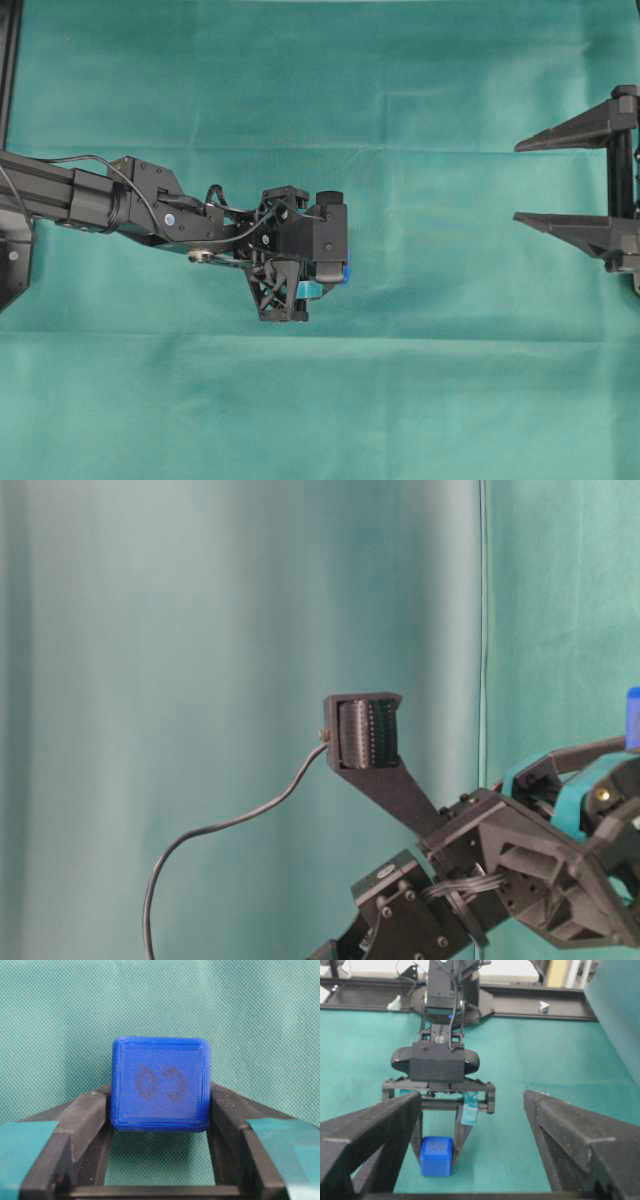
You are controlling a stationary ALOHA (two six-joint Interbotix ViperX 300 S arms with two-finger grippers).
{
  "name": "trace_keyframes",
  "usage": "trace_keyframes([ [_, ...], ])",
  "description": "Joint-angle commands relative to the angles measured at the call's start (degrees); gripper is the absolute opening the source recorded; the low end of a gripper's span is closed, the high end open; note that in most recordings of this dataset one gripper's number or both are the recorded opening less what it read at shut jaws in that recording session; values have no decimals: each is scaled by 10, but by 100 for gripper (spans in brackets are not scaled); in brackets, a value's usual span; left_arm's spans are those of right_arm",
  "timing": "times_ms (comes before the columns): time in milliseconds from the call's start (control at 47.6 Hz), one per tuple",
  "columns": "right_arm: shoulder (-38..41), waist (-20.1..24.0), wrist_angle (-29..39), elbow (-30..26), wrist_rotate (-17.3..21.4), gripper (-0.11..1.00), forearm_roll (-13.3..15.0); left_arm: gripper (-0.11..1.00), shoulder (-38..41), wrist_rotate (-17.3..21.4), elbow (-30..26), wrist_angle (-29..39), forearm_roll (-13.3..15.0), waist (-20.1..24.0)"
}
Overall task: Handover the blue block to the right arm after grasping it with the left arm, then place it in the designated position.
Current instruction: 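Lift the blue cube with the left gripper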
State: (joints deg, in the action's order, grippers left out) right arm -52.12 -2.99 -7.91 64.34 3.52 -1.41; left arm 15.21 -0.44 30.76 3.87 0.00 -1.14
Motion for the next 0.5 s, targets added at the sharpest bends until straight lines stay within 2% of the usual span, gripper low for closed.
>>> trace_keyframes([
  [0,3,-2,-3,-13,-1,93,0,46,-9,-1,-8,-2,0,-5],
  [231,3,-2,-2,-13,-1,93,0,47,-21,-3,-8,4,0,-6],
  [483,3,-2,2,-13,-1,93,1,46,-82,-3,-14,28,1,-7],
])
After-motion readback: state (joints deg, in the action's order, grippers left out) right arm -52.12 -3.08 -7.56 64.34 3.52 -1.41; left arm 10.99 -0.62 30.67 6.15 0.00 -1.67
